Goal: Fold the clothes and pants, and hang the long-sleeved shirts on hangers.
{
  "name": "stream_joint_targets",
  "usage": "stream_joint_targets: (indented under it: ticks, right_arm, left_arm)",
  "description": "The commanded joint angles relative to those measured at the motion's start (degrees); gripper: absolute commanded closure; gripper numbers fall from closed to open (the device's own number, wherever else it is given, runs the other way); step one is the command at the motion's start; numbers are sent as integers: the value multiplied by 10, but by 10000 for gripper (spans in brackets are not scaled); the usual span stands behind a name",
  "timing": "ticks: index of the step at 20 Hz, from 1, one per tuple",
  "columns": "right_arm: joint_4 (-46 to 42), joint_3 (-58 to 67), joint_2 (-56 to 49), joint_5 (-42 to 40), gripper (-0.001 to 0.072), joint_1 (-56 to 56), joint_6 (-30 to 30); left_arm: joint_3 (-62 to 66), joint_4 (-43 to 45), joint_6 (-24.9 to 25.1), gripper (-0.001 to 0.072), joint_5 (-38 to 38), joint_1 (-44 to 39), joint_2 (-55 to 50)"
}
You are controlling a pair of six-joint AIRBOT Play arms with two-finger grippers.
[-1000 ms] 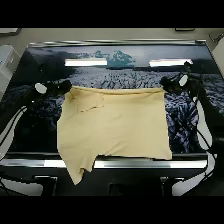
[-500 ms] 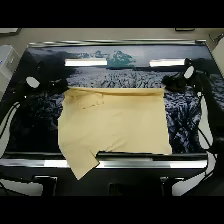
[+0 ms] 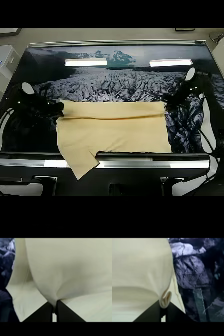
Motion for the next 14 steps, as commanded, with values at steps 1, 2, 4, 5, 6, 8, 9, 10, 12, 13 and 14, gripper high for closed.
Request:
stream_joint_targets:
  ticks: [1,2,4,5,6,8,9,10,12,13,14]
  right_arm:
    - [21,-45,-7,31,667,0,-3]
    - [21,-52,-7,31,667,0,-3]
    - [21,-58,-8,37,667,0,-2]
    - [19,-58,-8,42,667,0,-3]
    - [15,-58,-8,42,667,0,-3]
    - [8,-58,-8,28,666,0,-2]
    - [9,-58,-8,19,666,0,-2]
    - [9,-58,-8,12,666,0,0]
    - [8,-58,-8,8,663,0,6]
    - [8,-58,-8,7,576,0,9]
    - [5,-57,-7,10,350,-1,6]
  left_arm:
    - [-55,7,6,681,-18,-2,1]
    - [-59,7,6,681,-18,-2,0]
    - [-61,7,6,681,-16,-2,-1]
    - [-60,7,6,682,-14,-2,0]
    - [-58,7,6,681,-14,-1,0]
    - [-57,7,6,681,-14,0,-1]
    - [-57,7,6,681,-14,1,-1]
    - [-57,7,6,681,-14,0,-2]
    - [-57,7,3,679,-14,1,-4]
    - [-57,7,3,623,-15,1,-3]
    - [-56,7,4,415,-22,4,-2]
